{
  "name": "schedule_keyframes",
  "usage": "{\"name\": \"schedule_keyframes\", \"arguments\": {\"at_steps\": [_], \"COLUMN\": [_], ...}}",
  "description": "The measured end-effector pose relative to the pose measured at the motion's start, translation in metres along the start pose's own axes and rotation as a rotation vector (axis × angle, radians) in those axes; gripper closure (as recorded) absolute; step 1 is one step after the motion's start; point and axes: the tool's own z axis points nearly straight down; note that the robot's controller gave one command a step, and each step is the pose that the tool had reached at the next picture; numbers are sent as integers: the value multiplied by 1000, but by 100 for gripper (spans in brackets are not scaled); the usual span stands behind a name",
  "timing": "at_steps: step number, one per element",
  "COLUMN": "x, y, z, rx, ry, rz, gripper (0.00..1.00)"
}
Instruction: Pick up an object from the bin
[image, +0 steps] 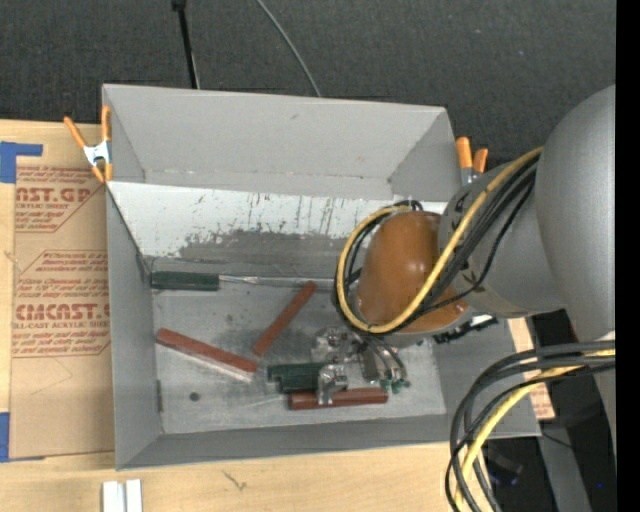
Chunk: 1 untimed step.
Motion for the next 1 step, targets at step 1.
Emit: {"name": "schedule_keyframes", "arguments": {"at_steps": [1], "x": [1], "y": [-22], "z": [-170], "rx": [1], "ry": [-6], "rz": [58], "gripper": [100]}}
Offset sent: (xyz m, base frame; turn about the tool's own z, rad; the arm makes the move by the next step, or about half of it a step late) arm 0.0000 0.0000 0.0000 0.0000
